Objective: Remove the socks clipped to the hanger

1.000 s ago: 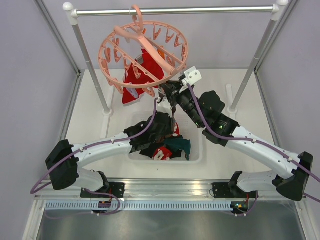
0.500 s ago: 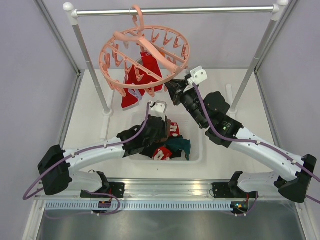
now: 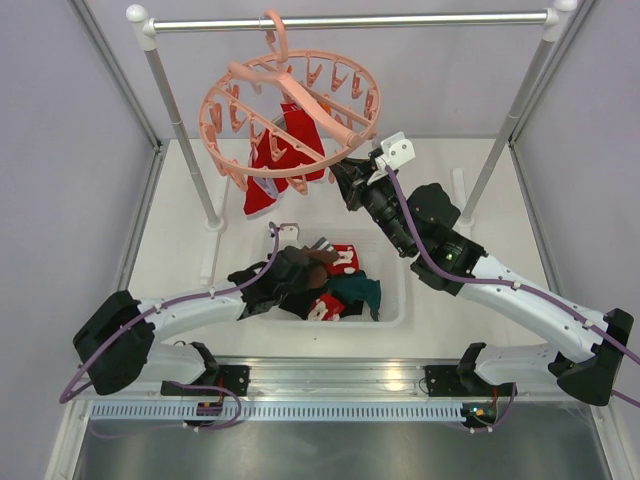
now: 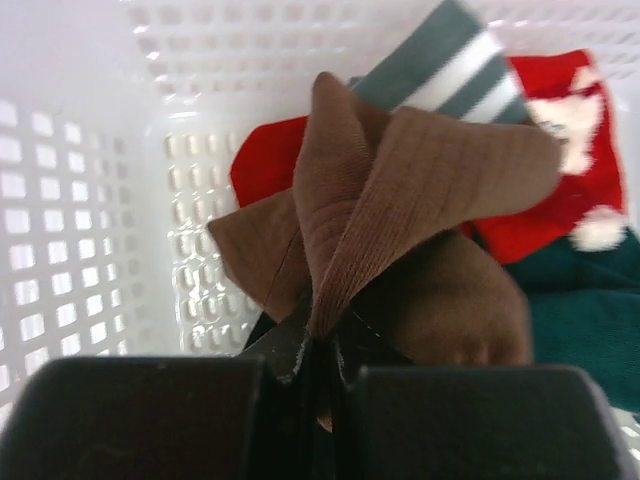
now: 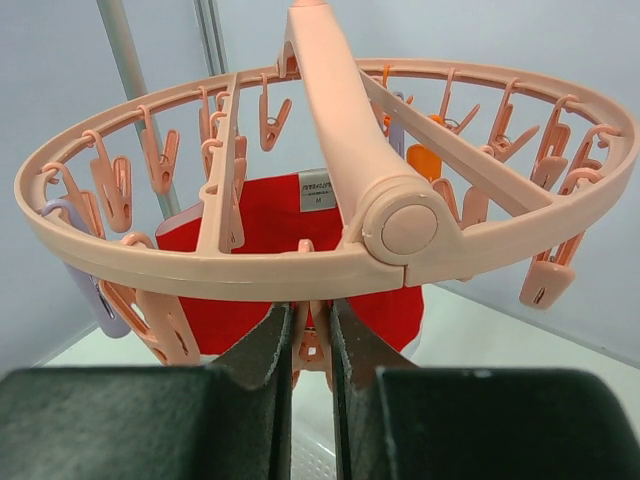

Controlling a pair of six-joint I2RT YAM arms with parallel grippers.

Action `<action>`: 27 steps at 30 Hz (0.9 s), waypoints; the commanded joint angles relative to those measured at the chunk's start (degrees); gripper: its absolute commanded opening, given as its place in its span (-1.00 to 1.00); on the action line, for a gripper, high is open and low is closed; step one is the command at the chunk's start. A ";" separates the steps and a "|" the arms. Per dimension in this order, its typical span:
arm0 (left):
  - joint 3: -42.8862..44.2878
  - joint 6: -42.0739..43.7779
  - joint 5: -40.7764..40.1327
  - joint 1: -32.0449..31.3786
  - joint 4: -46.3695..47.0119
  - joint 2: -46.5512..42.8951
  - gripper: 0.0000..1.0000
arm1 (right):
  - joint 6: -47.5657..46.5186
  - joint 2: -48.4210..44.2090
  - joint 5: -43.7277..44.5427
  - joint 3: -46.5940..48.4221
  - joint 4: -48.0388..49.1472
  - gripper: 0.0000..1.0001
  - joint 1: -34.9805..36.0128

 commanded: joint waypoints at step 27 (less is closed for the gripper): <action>0.18 7.69 9.45 1.36 -9.47 -24.28 0.57 | 3.89 -3.12 5.74 0.18 -4.27 -0.36 0.25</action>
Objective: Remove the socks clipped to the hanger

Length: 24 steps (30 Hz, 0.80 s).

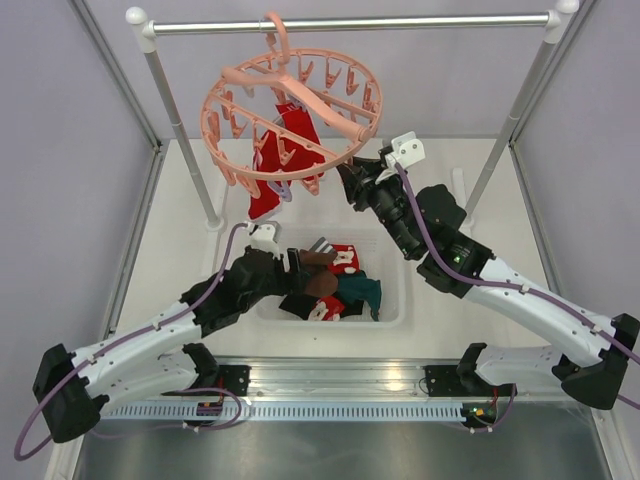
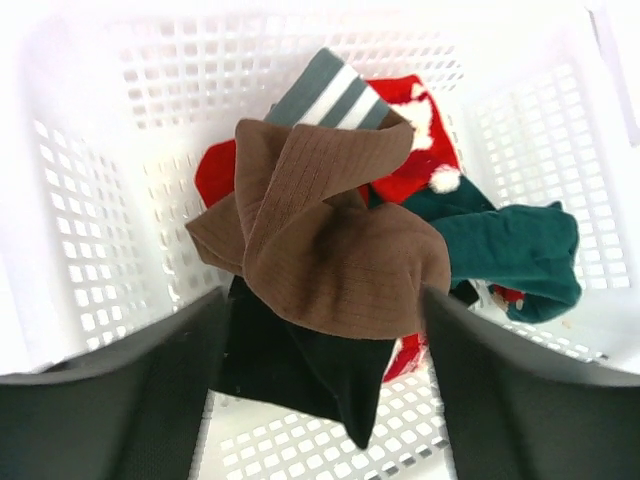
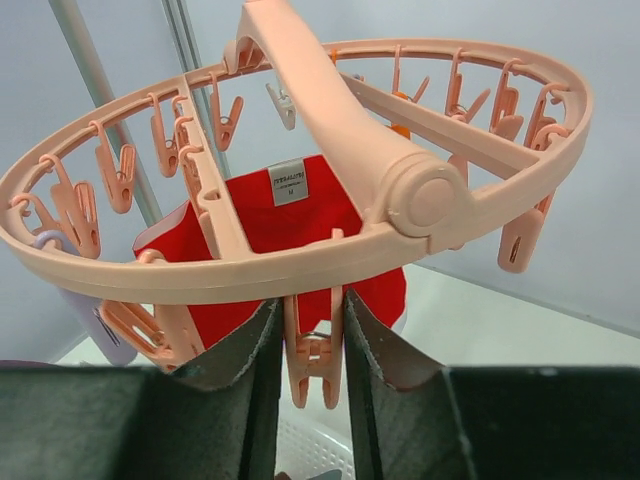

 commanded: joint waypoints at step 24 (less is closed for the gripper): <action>18.58 10.72 7.61 -0.06 -19.70 -16.25 0.76 | 21.71 -19.63 6.52 -20.70 -17.01 0.96 0.17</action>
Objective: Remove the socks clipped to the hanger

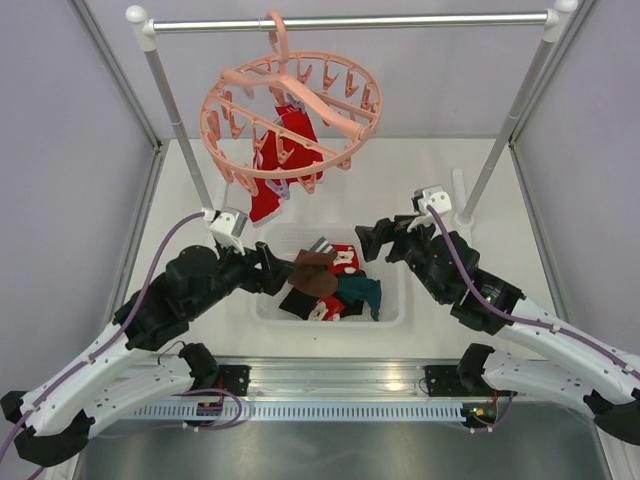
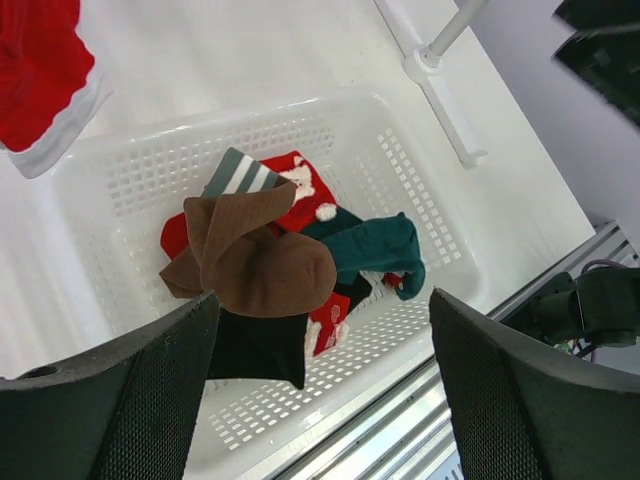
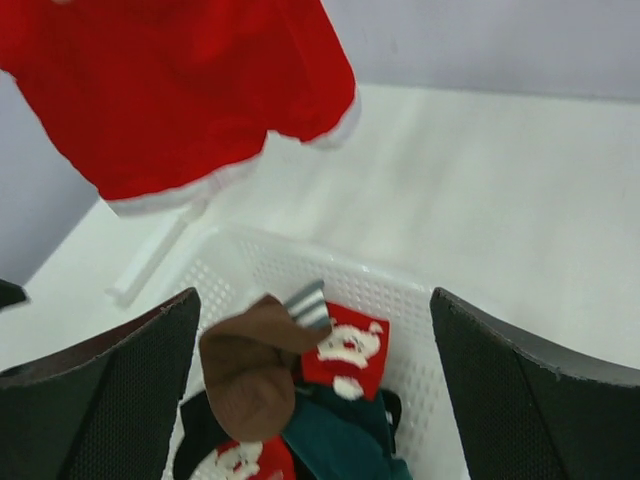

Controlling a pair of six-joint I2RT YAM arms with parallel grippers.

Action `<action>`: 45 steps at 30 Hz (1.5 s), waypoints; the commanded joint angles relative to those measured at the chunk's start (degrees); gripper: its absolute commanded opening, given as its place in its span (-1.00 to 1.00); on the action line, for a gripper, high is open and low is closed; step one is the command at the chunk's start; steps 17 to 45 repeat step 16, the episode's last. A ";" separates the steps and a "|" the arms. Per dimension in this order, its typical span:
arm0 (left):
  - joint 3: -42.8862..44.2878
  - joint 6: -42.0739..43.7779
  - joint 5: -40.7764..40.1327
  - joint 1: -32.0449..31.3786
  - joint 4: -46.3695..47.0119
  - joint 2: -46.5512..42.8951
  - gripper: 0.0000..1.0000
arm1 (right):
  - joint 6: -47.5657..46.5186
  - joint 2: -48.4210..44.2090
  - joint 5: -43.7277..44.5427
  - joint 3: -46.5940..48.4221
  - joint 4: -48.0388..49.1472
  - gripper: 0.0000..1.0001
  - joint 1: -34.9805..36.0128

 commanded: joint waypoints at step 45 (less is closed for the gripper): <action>0.23 4.45 -2.55 0.03 -3.34 -1.39 0.77 | 9.94 -10.79 10.12 -12.23 -4.65 0.96 0.23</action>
